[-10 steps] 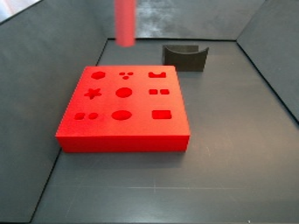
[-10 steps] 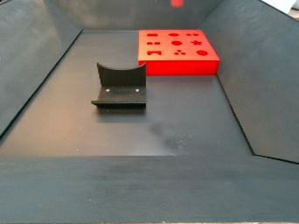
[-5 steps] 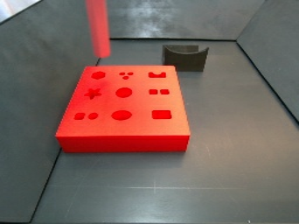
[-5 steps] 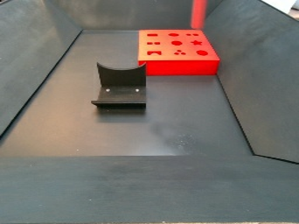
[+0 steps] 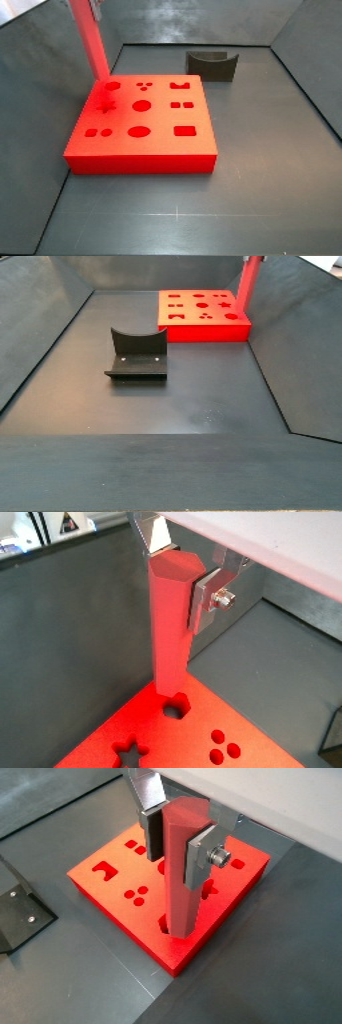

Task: Pick up the hexagon object. Move up. Move to above the board. Insert the hexagon object.
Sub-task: Insert the hexagon object.

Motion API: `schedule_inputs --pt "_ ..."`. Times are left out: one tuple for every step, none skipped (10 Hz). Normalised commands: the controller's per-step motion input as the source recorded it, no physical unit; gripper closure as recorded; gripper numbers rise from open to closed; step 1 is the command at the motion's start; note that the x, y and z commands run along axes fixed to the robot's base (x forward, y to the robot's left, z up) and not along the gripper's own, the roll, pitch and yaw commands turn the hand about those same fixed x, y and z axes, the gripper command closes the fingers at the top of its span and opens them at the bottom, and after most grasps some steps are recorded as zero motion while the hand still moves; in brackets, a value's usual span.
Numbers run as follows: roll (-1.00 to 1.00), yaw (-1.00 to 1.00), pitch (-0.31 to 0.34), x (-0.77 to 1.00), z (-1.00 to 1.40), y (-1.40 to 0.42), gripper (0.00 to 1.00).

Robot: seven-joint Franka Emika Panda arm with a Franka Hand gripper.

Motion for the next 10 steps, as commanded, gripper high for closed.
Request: schedule_inputs --pt "-0.14 -0.05 -0.126 0.08 -0.23 -0.01 1.0" --pt "-0.15 -0.08 -0.113 0.17 -0.23 -0.01 1.0" --pt "-0.12 -0.15 -0.067 0.23 -0.19 0.0 1.0" --pt "-0.08 -0.15 -0.001 0.17 -0.12 0.0 1.0" --pt "-0.08 -0.11 0.0 0.09 -0.09 0.02 1.0" --pt "-0.08 -0.11 0.0 0.07 -0.04 0.07 1.0" --pt "-0.08 -0.11 0.0 0.04 -0.02 0.08 1.0" --pt "-0.07 -0.06 0.0 0.09 -0.08 0.04 1.0" --pt "-0.07 -0.06 0.0 0.24 -0.13 0.0 1.0" --pt "-0.08 -0.08 0.0 0.23 -0.15 0.0 1.0"
